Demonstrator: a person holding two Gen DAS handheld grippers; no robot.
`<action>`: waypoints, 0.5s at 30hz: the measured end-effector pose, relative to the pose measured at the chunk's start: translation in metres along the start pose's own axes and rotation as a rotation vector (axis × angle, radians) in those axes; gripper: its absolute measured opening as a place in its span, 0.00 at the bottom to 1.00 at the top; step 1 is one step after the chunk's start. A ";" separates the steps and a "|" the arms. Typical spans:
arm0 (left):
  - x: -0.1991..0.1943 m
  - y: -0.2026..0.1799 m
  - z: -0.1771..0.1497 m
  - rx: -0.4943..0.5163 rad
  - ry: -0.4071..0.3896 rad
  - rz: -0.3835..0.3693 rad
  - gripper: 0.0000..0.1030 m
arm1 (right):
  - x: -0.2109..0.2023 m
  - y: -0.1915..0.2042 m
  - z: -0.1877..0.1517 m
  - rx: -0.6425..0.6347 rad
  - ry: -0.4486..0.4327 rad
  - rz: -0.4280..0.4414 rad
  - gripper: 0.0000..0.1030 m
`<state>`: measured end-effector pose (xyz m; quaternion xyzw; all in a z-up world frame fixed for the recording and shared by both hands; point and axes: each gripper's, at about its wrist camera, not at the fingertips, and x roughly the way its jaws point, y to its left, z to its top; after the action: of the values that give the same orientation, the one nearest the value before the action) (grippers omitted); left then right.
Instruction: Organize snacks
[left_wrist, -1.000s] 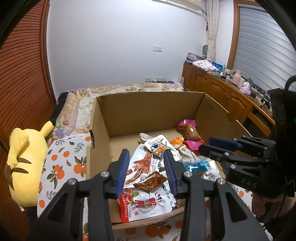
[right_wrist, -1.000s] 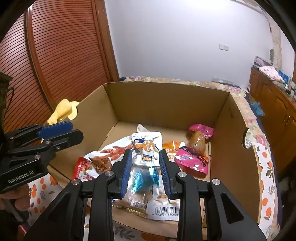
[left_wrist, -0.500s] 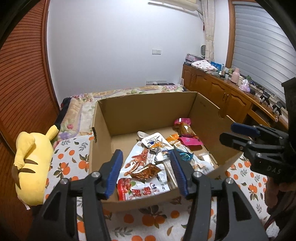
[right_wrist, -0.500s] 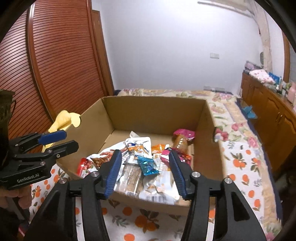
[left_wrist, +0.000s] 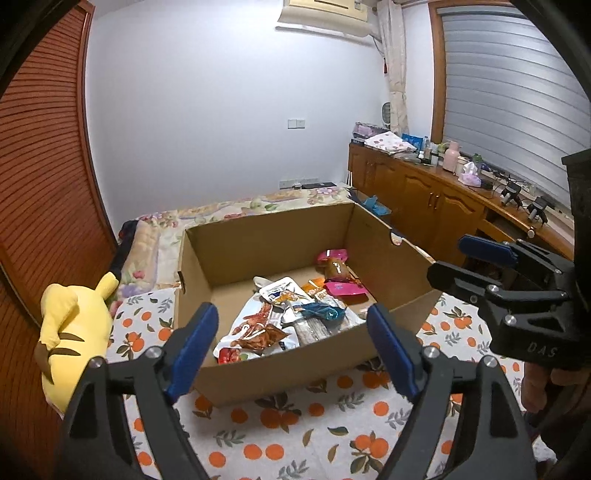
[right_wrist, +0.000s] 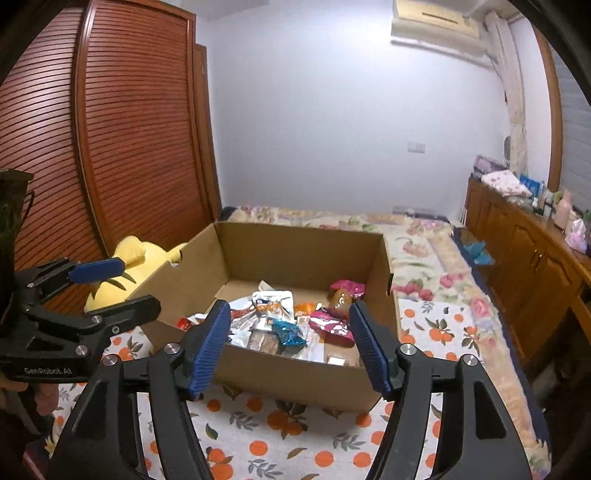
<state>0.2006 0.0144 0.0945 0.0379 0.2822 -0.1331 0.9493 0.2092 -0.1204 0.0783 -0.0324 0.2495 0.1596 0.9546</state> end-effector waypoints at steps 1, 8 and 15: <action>-0.004 -0.002 -0.001 0.005 -0.009 0.005 0.85 | -0.004 0.001 -0.001 0.002 -0.008 -0.003 0.73; -0.036 -0.008 -0.002 -0.011 -0.066 0.041 0.96 | -0.021 0.002 -0.011 0.021 -0.020 -0.004 0.90; -0.068 -0.005 -0.009 -0.044 -0.127 0.048 1.00 | -0.036 0.001 -0.023 0.042 -0.027 -0.010 0.91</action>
<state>0.1401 0.0263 0.1243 0.0153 0.2235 -0.1060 0.9688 0.1683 -0.1332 0.0759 -0.0115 0.2396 0.1500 0.9591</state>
